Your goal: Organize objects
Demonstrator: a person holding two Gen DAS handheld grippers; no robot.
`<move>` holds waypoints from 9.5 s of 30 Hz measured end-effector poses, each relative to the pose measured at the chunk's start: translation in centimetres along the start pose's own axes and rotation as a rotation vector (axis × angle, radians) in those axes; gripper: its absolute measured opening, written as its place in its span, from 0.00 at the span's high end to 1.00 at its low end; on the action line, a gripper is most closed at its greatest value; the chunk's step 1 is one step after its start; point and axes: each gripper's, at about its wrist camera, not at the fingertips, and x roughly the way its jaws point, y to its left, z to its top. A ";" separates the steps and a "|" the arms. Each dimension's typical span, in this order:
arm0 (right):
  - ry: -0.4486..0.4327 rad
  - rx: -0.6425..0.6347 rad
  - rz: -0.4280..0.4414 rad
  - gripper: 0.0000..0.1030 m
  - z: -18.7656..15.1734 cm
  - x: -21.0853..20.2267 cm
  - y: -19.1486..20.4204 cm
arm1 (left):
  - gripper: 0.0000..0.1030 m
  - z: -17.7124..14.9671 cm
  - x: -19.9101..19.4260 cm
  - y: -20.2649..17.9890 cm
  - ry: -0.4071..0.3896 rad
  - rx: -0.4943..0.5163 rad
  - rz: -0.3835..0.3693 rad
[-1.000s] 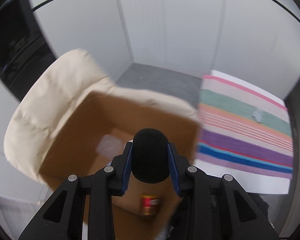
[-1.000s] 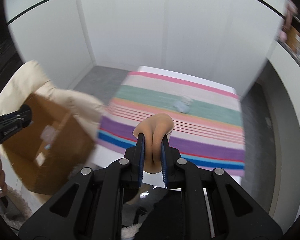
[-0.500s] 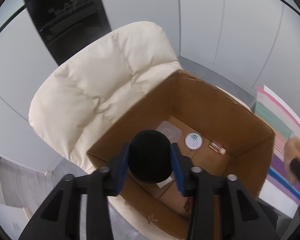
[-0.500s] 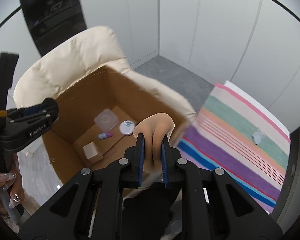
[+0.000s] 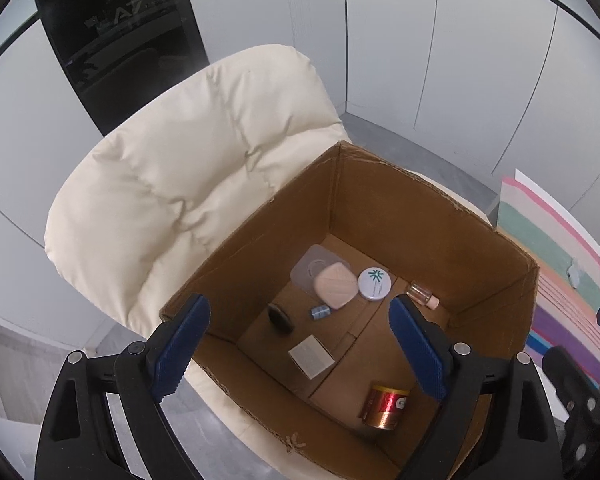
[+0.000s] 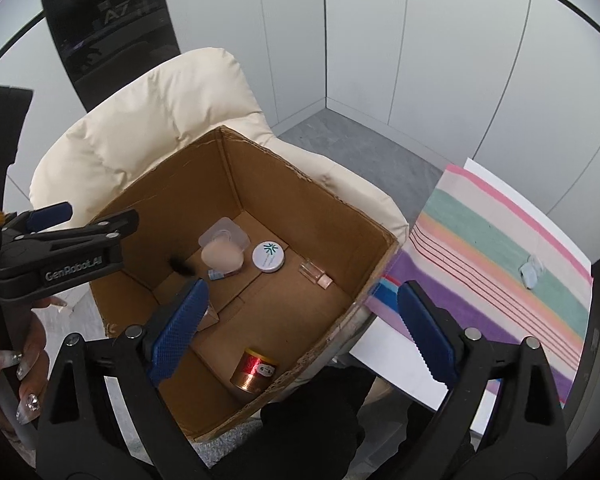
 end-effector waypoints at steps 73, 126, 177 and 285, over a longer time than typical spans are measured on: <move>-0.011 0.634 -0.398 0.06 -19.5 -13.4 -33.2 | 0.10 -6.9 -5.7 -36.2 -0.080 0.598 -0.498; 0.113 0.774 -0.369 0.44 -17.8 13.4 -55.0 | 0.65 -8.4 17.7 -64.2 0.036 0.785 -0.489; -0.150 0.481 -0.455 0.44 -3.0 -13.1 -40.9 | 0.65 4.2 -10.2 -47.4 -0.153 0.493 -0.518; 0.057 -0.017 0.014 0.01 -1.1 -2.5 0.3 | 0.03 -2.7 -5.3 0.0 -0.054 0.007 -0.204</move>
